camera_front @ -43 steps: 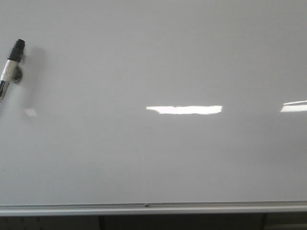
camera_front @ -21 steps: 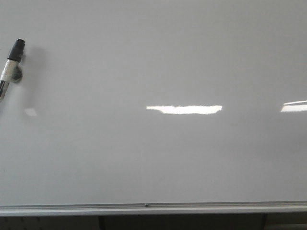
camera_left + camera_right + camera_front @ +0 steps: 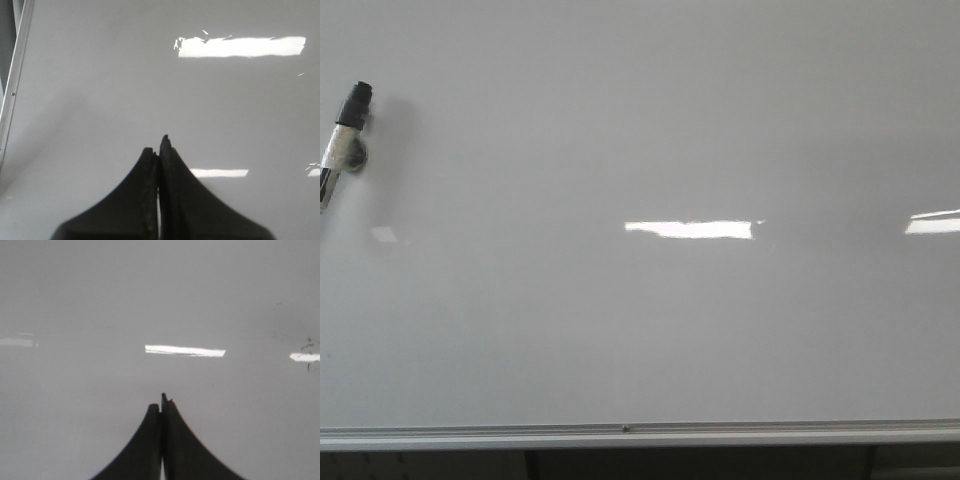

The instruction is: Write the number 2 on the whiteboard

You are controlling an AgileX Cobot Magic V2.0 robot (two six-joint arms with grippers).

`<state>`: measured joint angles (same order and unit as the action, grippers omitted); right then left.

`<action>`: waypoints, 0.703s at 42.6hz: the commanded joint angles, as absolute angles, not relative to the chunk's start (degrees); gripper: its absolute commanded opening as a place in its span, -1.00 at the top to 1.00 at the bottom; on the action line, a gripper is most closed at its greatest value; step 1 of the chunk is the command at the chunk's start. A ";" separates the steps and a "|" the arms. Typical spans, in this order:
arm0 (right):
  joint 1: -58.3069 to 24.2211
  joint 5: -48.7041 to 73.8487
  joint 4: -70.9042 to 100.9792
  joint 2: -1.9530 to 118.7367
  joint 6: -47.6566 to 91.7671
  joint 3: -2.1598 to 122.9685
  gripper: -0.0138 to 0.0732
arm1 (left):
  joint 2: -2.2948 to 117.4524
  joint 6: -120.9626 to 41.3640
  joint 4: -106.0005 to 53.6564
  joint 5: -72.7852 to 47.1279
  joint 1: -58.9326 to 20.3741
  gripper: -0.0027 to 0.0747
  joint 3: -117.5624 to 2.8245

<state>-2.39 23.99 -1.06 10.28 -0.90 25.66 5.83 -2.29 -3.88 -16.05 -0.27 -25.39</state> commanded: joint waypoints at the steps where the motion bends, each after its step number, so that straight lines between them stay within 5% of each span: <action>1: -1.92 24.40 -1.46 15.60 -0.91 31.43 0.84 | 10.86 -2.28 -4.24 -18.55 -0.15 0.98 -31.03; 30: -1.92 28.31 -1.46 27.13 -0.91 30.37 0.82 | 25.01 -2.28 -5.12 -30.21 -0.15 0.98 -33.62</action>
<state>-2.39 31.88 -1.06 25.93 -0.90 29.07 23.52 -2.29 -4.17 -34.07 -0.27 -32.19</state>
